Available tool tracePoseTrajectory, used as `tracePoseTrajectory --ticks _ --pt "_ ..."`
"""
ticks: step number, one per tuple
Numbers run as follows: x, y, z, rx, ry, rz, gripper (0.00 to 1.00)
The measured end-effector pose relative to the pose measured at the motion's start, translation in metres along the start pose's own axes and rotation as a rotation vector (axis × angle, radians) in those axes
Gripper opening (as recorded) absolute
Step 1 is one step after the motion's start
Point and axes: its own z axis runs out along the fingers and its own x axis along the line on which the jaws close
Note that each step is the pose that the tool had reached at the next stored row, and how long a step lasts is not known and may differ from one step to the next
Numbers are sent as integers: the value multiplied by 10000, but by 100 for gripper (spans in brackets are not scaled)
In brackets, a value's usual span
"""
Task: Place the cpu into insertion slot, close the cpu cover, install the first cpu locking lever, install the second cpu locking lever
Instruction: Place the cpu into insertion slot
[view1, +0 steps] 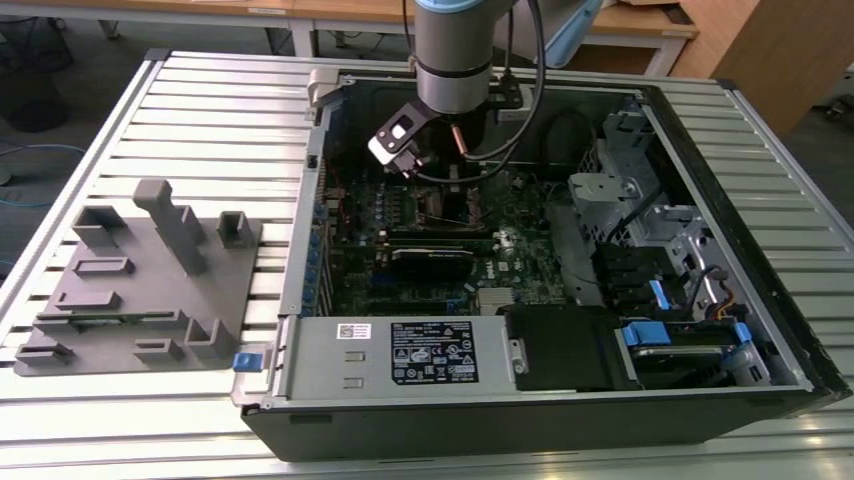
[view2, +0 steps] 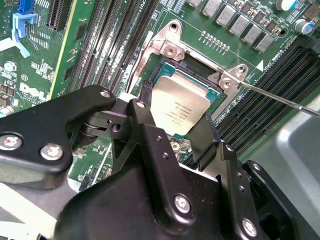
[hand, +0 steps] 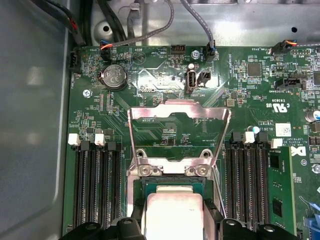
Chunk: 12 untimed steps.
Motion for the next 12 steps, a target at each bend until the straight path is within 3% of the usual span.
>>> tracePoseTrajectory --ticks 12 --pt "0 11 10 -1 0 0 54"
